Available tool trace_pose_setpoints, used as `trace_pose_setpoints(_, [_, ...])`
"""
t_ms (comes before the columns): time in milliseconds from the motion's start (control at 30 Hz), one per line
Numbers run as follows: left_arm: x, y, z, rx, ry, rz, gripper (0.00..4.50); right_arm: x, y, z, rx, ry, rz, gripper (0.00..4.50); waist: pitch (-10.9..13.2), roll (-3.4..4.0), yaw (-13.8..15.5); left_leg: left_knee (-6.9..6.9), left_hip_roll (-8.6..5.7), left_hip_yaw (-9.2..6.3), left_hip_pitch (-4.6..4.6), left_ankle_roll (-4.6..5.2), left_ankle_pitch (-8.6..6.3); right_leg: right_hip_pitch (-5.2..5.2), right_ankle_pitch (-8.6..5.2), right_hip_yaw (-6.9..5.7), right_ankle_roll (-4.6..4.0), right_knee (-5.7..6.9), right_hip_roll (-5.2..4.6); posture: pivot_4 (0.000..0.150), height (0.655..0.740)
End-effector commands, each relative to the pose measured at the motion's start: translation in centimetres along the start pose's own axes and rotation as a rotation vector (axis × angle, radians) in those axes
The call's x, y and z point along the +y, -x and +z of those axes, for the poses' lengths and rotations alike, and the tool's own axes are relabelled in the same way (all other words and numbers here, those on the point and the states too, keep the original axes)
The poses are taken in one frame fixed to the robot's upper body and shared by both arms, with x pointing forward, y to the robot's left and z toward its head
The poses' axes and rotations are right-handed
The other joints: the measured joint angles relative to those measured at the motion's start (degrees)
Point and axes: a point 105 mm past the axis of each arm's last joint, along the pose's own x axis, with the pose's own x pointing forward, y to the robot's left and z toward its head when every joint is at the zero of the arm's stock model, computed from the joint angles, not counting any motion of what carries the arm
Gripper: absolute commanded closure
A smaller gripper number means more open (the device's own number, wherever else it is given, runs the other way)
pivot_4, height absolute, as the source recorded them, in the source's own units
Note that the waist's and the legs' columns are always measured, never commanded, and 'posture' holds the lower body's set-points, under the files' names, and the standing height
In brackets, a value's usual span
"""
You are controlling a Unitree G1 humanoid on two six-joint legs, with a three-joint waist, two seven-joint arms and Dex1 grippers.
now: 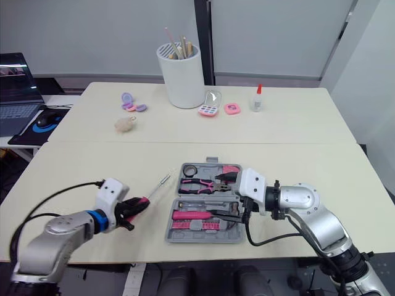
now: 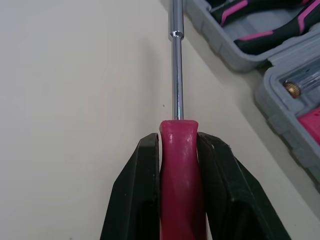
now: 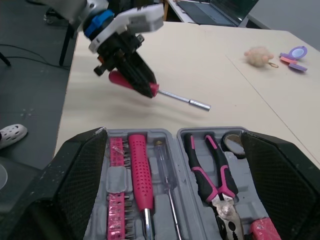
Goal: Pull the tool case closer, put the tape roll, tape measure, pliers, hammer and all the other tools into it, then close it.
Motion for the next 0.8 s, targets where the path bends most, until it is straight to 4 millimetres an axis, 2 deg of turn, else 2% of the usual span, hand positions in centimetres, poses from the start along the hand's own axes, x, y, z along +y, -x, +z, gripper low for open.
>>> trace_pose_setpoints(33, [-0.4, 1.7, 3.1, -0.063, -0.043, -0.084, 3.78, -0.3, 0.4, 1.9, -0.047, 0.053, 0.013, 0.00, 0.0, 0.00, 0.0, -0.01, 0.00, 0.00, 0.00, 0.00, 0.00, 0.00, 0.00, 0.00, 0.00, -0.01, 0.00, 0.150, 0.7400])
trace_pose_setpoints(167, [-2.3, 2.9, 5.3, -0.060, -0.106, -0.233, 3.78, -0.8, 0.6, 2.3, -0.044, 0.070, 0.018, 0.00, 0.0, 0.01, 0.0, -0.05, -0.01, 0.00, 0.00, 0.00, 0.00, -0.01, 0.00, 0.00, 0.00, -0.03, 0.00, 0.150, 0.7400])
trace_pose_setpoints(367, [-8.7, 2.9, 5.9, 0.007, -0.326, -0.506, 3.78, -0.9, 1.2, 1.8, -0.014, 0.039, 0.058, 0.00, 0.1, 0.02, 0.0, -0.13, -0.04, 0.04, -0.01, 0.00, 0.00, 0.00, 0.00, 0.03, 0.00, -0.15, -0.02, 0.150, 0.7400])
trace_pose_setpoints(567, [-13.0, 0.5, 4.6, 0.044, -0.512, -0.626, 3.78, 0.1, 1.7, 1.4, 0.046, 0.010, 0.130, 0.00, 0.1, 0.05, 0.1, -0.17, -0.03, 0.02, -0.02, 0.00, 0.00, 0.00, 0.00, 0.03, 0.00, -0.21, 0.05, 0.150, 0.7400])
trace_pose_setpoints(800, [-15.2, -3.0, 2.1, 0.109, -0.655, -0.673, 3.78, 1.1, 2.8, 0.1, 0.150, 0.015, 0.197, 0.00, 0.1, 0.03, 0.0, -0.18, -0.03, 0.05, -0.06, 0.00, 0.00, 0.00, 0.00, 0.09, 0.01, -0.34, 0.29, 0.150, 0.7400])
